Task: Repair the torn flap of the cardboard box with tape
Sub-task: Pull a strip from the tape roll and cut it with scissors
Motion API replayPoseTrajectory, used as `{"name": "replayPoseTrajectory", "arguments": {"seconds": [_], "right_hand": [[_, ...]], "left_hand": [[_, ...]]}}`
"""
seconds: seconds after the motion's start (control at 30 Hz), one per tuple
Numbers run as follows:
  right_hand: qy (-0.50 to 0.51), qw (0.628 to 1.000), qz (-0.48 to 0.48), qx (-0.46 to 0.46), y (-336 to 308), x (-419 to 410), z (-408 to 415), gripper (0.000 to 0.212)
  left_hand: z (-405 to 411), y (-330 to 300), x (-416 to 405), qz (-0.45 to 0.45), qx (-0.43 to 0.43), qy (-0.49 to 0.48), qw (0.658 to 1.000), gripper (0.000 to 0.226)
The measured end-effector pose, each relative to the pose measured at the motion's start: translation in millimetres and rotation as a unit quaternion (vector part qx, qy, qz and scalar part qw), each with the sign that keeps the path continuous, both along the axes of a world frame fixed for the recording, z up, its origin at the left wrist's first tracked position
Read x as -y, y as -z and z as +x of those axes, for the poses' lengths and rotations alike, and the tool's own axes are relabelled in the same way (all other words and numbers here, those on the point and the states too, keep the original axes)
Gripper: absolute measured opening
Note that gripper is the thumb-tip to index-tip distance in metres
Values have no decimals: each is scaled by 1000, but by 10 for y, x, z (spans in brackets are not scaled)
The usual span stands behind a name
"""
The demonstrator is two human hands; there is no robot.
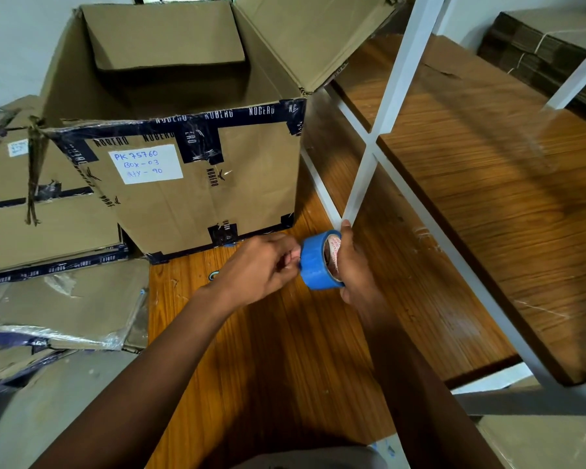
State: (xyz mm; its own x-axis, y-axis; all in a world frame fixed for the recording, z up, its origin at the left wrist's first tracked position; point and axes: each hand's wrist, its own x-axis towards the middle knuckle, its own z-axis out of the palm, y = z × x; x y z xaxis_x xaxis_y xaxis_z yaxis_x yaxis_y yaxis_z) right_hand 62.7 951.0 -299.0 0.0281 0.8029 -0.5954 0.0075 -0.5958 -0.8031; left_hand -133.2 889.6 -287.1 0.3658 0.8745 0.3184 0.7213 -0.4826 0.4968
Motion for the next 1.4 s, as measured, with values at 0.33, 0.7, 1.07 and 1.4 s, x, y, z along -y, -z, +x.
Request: {"name": "replayPoseTrajectory", "arguments": {"seconds": [0.33,0.7,1.07,1.4], "right_hand": [[-24,999,-26,12,-17,55,-60,63],[-25,1000,-13,3,-91,83,-70,55],[-1,1000,-16,10,-57,70,-76,70],[-14,1000,-3,24,-50,61,-85,75]], "left_hand": [[164,161,109,-153,167,-55,972,21],[50,273,127,-151,241,-88,955,11],[154,255,203,-107,244,-135,954,19],[130,233,175,-127,260,-143,947,19]]}}
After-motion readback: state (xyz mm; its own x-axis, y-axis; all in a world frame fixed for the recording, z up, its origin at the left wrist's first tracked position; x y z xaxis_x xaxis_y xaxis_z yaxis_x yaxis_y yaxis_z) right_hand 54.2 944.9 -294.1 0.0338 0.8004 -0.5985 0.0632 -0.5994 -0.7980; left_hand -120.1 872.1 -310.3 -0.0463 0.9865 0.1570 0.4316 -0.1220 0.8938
